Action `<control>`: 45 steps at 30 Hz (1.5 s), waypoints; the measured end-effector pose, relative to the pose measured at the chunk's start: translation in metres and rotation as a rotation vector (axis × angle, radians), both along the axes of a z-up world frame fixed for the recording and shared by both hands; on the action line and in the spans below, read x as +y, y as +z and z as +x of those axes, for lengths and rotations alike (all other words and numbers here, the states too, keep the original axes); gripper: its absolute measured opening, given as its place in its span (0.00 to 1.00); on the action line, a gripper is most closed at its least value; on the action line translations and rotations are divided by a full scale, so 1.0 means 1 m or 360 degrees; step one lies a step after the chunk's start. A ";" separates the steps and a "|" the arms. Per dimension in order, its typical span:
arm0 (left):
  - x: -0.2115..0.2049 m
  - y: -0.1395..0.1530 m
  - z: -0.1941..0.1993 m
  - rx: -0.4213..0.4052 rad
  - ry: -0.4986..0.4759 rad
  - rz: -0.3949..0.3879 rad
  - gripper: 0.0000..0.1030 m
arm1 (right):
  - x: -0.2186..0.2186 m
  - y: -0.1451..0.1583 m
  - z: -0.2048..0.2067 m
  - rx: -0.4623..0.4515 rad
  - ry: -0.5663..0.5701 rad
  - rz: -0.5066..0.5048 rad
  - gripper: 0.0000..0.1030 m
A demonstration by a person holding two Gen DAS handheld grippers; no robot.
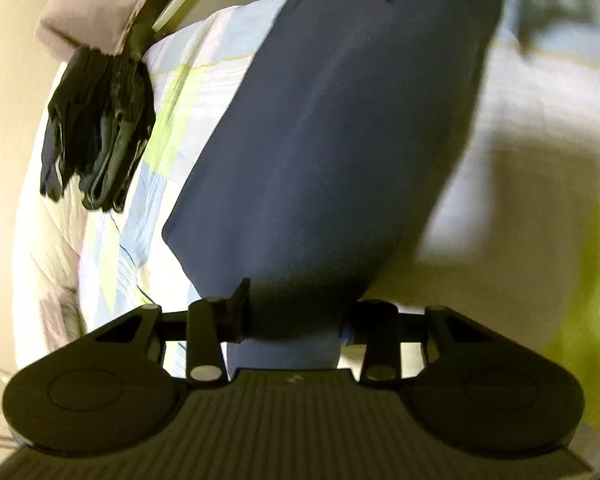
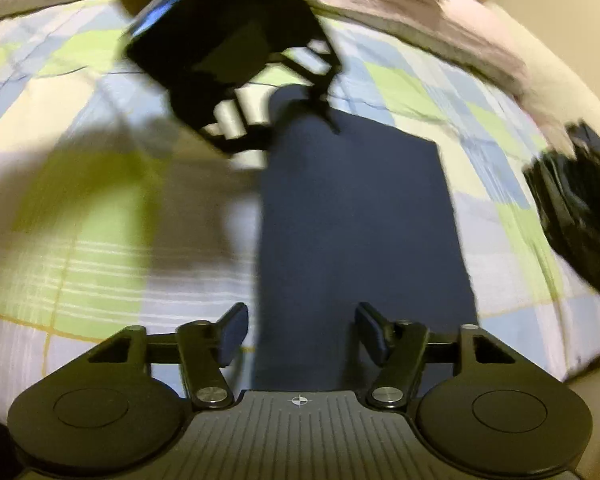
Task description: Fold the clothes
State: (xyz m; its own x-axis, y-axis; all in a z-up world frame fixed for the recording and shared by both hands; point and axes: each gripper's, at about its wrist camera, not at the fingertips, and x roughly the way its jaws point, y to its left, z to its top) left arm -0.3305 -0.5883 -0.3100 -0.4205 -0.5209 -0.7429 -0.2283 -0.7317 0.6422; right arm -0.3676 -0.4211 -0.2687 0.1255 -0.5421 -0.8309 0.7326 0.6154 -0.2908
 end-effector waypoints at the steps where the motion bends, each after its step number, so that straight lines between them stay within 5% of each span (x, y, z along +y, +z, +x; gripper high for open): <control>1: -0.003 0.005 -0.001 0.0006 0.0024 0.0036 0.33 | 0.002 -0.007 0.007 0.0054 0.0022 -0.0036 0.61; 6: -0.004 0.026 -0.003 0.0009 0.0104 0.0117 0.31 | -0.010 -0.037 0.003 0.0322 -0.0019 -0.0129 0.59; 7: 0.000 0.033 -0.002 0.0013 0.0138 0.0107 0.31 | -0.014 -0.037 -0.004 0.0313 -0.0034 -0.0119 0.43; 9: 0.008 0.046 0.001 0.0021 0.0204 0.0085 0.30 | -0.016 -0.024 -0.013 0.0274 0.0032 -0.0095 0.28; 14: 0.032 0.082 0.015 0.0030 0.0421 0.0010 0.30 | -0.021 0.028 -0.035 0.0231 0.0253 -0.0165 0.22; 17: 0.061 0.100 0.034 0.0010 0.0644 -0.0073 0.30 | -0.035 0.059 -0.033 0.0198 0.0518 -0.0282 0.21; 22: 0.140 0.077 0.041 0.0025 0.0947 -0.0052 0.30 | -0.045 0.091 0.001 0.0108 0.1130 -0.0510 0.22; 27: 0.219 0.053 0.047 0.0041 0.1250 -0.0030 0.31 | 0.004 0.070 0.035 0.0049 0.1561 -0.0503 0.22; 31: 0.283 0.035 0.052 0.0053 0.1493 -0.0011 0.32 | 0.061 0.011 0.040 0.0162 0.1708 -0.0326 0.22; 35: 0.336 0.018 0.054 0.0087 0.1705 -0.0019 0.34 | 0.092 -0.027 0.025 0.0231 0.1642 -0.0306 0.23; 45: 0.354 0.000 0.040 0.0154 0.1733 -0.0279 0.35 | 0.103 -0.061 0.000 0.0110 0.1637 -0.0525 0.24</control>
